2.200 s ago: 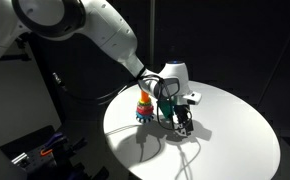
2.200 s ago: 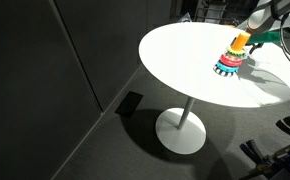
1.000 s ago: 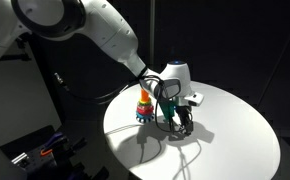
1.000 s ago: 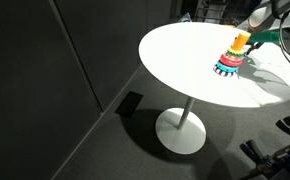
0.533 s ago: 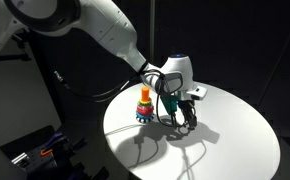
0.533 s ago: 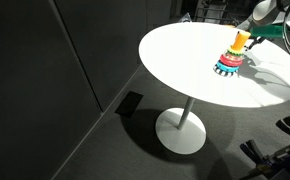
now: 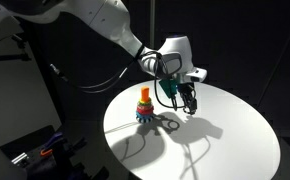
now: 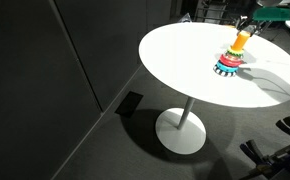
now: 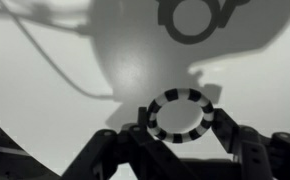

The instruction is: Place the black and white ring on the stack

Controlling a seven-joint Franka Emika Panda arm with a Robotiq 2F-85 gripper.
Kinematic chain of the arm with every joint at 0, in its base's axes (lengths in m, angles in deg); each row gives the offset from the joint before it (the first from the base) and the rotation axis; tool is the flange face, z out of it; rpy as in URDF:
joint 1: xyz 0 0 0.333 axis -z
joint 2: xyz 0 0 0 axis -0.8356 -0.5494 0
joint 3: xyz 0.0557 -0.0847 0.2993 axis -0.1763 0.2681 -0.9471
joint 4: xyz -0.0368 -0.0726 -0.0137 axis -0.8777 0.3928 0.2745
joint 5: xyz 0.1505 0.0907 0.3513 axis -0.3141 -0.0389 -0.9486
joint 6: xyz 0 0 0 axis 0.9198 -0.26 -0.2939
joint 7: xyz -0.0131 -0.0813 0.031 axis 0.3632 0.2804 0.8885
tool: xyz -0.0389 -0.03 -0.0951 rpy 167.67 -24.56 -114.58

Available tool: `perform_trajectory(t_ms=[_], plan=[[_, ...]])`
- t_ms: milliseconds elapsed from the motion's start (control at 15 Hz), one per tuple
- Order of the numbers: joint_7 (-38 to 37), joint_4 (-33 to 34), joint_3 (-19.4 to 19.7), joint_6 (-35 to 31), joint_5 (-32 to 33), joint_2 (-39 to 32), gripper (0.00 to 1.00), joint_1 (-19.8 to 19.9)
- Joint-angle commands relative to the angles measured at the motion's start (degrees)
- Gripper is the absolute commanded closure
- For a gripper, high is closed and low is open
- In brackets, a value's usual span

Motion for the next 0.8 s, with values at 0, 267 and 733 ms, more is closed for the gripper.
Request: perform_trajectory(t_ms=[0, 267, 733], plan=[[-0.3, -3.51, 0.55, 2.8, 2.62, 5.46, 0.59, -1.86], [0.35, -6.21, -0.22, 5.29, 4.99, 9.99, 0.59, -3.34], [1.26, -11.5, -1.86, 8.09, 8.42, 17.13, 0.59, -5.29]])
